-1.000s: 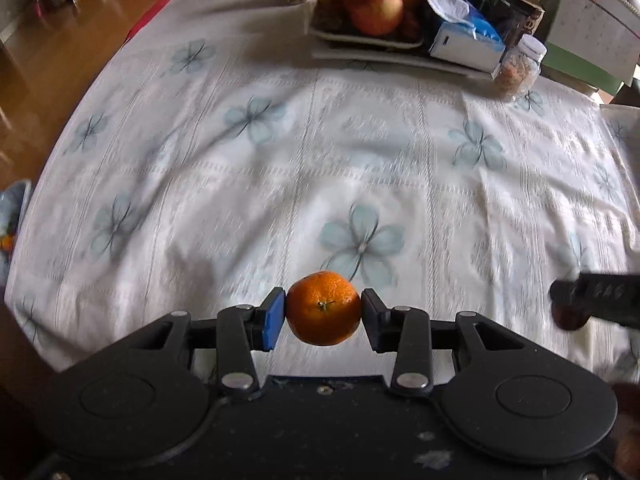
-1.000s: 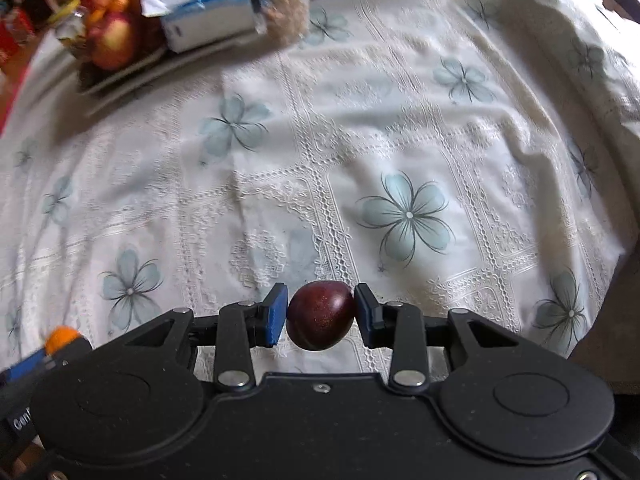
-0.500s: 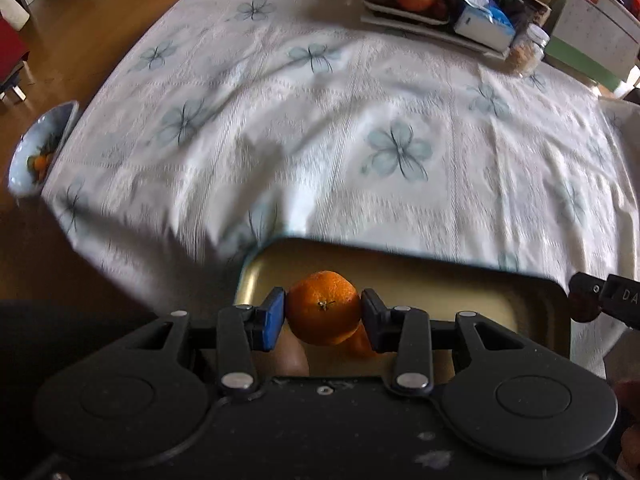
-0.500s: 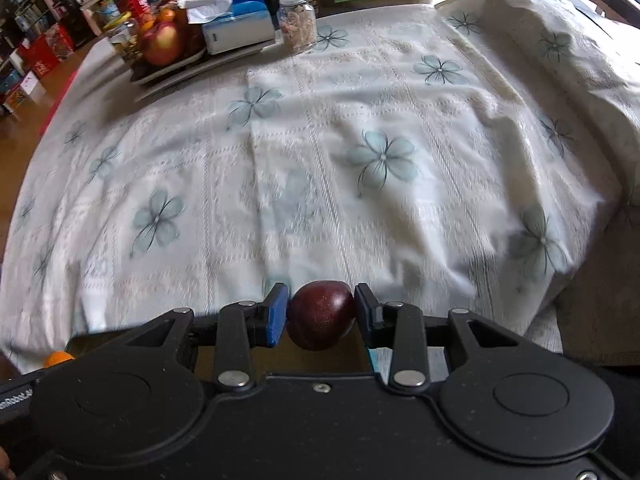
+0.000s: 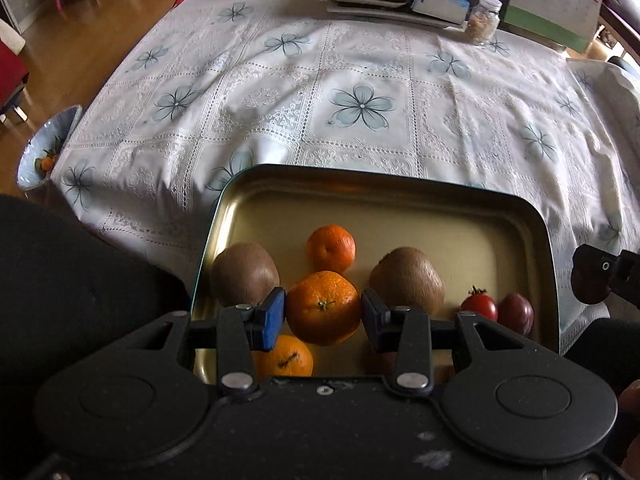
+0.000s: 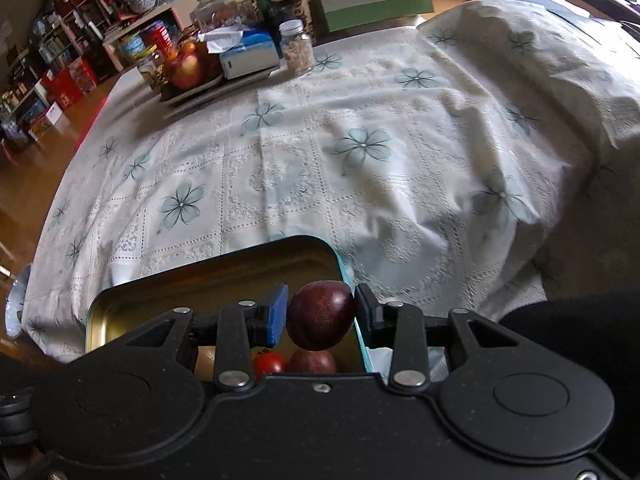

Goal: Organize fruits
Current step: 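Carry the orange in left gripper while right carries the plum over the tray, then lower the orange into the tray and open left gripper while right releases the plum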

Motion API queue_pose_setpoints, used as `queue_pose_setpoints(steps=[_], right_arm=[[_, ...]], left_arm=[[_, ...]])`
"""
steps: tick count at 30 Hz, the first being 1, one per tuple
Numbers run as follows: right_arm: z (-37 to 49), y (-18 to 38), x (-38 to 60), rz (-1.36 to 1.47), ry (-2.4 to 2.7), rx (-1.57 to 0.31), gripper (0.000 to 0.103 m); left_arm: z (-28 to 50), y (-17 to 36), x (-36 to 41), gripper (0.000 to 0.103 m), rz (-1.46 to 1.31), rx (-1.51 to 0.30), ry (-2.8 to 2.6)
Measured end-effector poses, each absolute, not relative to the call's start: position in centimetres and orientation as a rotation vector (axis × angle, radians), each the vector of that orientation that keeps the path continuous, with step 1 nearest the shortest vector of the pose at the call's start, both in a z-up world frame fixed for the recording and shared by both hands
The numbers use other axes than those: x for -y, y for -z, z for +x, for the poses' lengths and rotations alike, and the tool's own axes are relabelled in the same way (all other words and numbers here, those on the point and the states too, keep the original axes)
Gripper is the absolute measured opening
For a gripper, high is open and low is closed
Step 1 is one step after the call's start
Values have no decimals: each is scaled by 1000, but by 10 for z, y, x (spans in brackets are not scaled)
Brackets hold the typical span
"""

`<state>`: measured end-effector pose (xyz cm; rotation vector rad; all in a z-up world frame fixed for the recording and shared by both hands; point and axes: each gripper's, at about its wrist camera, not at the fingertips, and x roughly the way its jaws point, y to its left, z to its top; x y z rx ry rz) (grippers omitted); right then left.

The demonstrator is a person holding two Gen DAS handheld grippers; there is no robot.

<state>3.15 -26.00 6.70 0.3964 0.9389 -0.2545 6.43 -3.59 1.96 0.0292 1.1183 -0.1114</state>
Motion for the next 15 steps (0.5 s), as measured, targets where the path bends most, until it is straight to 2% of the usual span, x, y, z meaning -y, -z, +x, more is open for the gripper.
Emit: queue_pose_setpoints(steps=[15], right_arm=[[15, -62, 241, 377, 282, -904, 45]], left_arm=[[64, 6, 17, 41, 84, -1050, 174]])
